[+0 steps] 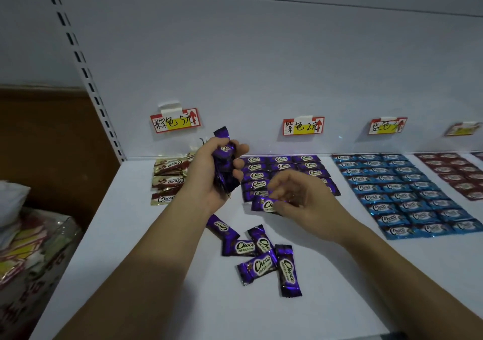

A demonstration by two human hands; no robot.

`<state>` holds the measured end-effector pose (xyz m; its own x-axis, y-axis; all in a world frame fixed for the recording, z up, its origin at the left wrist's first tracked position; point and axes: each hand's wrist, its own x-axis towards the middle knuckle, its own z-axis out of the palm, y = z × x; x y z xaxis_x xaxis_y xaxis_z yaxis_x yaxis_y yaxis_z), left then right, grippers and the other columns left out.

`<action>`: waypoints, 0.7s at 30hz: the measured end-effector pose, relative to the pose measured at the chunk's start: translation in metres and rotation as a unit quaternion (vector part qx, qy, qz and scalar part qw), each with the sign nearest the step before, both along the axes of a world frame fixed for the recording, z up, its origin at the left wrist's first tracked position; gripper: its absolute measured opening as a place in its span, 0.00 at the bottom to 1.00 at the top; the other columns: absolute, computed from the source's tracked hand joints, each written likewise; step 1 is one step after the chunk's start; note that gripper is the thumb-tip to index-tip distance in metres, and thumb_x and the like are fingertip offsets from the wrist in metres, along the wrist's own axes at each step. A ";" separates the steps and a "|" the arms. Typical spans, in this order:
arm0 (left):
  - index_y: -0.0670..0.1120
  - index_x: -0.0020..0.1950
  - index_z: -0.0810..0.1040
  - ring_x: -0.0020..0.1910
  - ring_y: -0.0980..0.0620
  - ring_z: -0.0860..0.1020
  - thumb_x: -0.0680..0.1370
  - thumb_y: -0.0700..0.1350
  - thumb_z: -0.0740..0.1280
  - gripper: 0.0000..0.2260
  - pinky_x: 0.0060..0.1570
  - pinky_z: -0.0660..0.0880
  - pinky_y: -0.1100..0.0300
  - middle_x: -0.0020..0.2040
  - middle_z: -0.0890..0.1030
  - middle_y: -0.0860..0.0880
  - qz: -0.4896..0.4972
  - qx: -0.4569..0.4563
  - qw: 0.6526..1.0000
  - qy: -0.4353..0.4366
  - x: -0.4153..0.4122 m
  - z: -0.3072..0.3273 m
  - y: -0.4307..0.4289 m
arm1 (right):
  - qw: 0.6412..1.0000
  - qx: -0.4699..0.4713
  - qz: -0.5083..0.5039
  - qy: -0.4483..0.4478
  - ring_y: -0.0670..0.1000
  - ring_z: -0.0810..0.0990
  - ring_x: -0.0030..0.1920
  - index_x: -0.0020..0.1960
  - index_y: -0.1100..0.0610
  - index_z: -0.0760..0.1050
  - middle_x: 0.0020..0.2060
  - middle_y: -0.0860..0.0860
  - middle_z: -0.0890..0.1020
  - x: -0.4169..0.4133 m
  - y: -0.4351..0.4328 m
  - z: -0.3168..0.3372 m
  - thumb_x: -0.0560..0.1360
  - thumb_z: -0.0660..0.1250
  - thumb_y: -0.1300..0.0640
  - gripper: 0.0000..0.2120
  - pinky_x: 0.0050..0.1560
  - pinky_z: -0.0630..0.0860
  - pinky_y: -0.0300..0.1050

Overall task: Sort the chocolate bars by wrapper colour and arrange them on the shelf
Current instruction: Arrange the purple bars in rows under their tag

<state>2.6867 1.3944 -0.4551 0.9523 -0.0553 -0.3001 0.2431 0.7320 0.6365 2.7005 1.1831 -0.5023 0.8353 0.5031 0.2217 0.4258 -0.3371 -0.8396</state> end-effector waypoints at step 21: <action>0.39 0.61 0.78 0.32 0.52 0.80 0.80 0.45 0.70 0.13 0.26 0.75 0.64 0.44 0.83 0.46 0.046 0.045 0.998 0.000 0.005 -0.010 -0.004 | 0.969 -0.137 -0.068 -0.195 0.43 0.80 0.43 0.48 0.50 0.87 0.41 0.44 0.83 -0.010 0.006 -0.019 0.74 0.75 0.57 0.04 0.47 0.79 0.47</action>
